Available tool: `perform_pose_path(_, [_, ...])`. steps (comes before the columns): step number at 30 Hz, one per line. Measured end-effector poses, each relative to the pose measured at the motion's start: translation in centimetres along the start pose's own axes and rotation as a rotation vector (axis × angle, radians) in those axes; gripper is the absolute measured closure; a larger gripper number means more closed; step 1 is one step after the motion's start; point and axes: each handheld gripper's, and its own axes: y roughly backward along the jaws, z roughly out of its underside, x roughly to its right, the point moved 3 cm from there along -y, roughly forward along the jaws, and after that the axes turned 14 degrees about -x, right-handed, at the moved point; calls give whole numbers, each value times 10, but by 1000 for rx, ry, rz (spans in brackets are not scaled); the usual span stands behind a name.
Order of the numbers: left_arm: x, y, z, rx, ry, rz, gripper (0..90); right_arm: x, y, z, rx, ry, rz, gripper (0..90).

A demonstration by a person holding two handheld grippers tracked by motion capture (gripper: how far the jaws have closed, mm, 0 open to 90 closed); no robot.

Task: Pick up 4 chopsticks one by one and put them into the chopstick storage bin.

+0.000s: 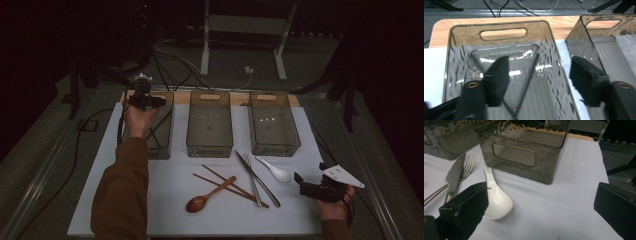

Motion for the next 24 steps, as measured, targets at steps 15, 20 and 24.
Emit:
perform_pose_path(15, [0, 26, 11, 48, -43, 10, 48, -1, 0, 0, 1, 1, -1, 0])
perform_pose_path(20, [0, 41, 18, 77, -67, 13, 11, -2, 0, 0, 0, 2, 1, 0])
perform_pose_path(24, [4, 49, 22, 85, -97, 21, 7, -2, 0, -1, -1, 5, 1, 0])
